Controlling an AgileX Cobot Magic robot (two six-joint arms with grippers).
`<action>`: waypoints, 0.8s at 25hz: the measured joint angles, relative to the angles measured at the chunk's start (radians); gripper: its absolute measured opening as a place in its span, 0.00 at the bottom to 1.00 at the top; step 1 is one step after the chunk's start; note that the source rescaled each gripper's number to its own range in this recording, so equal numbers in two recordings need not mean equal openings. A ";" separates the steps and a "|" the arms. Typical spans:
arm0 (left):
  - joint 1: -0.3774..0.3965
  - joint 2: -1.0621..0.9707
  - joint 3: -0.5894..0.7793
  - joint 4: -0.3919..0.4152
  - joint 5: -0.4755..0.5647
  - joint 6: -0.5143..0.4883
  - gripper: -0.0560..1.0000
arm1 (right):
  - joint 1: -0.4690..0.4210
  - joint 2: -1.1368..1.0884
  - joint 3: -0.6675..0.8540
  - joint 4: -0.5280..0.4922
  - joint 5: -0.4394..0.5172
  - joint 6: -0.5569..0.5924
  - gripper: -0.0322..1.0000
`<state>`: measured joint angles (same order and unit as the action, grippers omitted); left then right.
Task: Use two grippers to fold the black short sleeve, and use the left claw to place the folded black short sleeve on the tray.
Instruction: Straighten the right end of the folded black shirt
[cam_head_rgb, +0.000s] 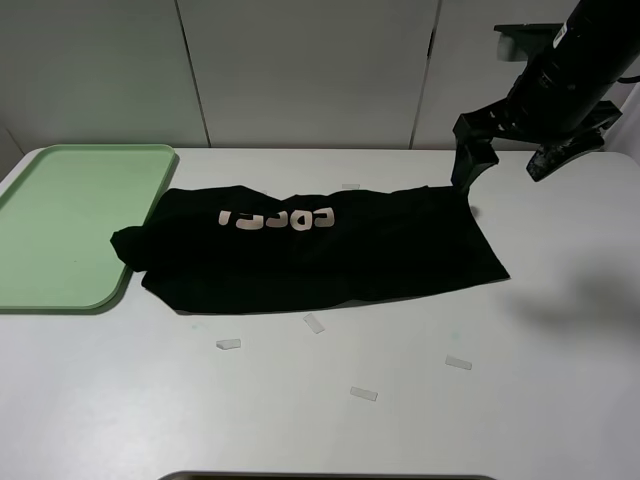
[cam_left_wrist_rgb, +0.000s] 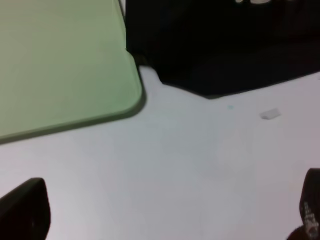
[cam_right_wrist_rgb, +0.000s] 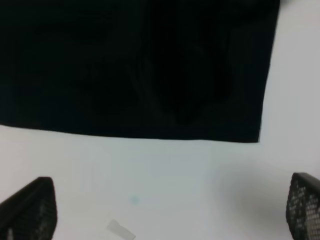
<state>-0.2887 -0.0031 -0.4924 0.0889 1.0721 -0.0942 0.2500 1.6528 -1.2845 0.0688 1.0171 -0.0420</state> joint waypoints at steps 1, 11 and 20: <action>0.000 0.000 0.000 0.000 -0.004 0.000 1.00 | 0.000 0.000 0.000 0.000 -0.009 0.000 1.00; 0.000 0.000 0.000 0.001 -0.007 0.000 1.00 | 0.000 0.042 0.000 -0.002 -0.063 0.056 1.00; 0.065 0.000 0.000 0.001 -0.007 0.000 1.00 | 0.000 0.140 0.000 -0.015 -0.185 0.104 1.00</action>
<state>-0.2237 -0.0031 -0.4924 0.0898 1.0647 -0.0942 0.2500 1.7923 -1.2845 0.0540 0.8322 0.0620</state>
